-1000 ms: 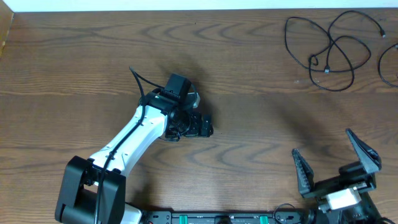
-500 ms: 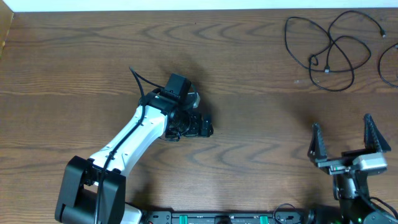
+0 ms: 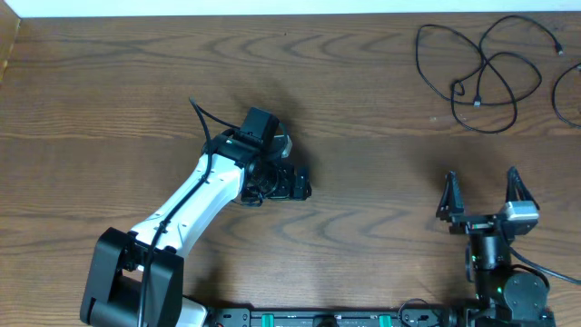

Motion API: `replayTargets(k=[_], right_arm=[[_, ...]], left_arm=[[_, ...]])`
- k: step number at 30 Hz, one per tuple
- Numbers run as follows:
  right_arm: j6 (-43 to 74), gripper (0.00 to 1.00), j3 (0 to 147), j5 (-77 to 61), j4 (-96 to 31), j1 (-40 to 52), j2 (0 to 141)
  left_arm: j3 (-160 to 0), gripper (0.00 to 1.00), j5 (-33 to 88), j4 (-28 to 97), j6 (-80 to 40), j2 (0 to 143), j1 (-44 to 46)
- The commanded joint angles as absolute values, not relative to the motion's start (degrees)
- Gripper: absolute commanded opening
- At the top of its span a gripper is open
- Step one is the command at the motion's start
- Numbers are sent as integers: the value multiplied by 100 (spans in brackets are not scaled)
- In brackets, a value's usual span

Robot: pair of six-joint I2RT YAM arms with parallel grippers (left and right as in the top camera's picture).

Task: Untangle cables

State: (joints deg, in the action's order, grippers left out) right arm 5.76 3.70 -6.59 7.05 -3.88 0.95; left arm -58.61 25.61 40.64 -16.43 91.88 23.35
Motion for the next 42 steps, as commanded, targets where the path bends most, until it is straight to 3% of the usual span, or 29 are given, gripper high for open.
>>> replayTargets(k=[1, 15, 42], right_arm=[[663, 99, 115, -320, 711, -340, 27], [661, 99, 30, 226, -405, -333, 27], [661, 99, 30, 222, -412, -235, 27]], left_arm=[[-5933, 98, 2591, 4086, -1546, 9194, 2344], [-5933, 98, 2593, 4086, -1546, 9194, 2344], [-5933, 98, 2593, 4086, -1544, 9194, 2344]])
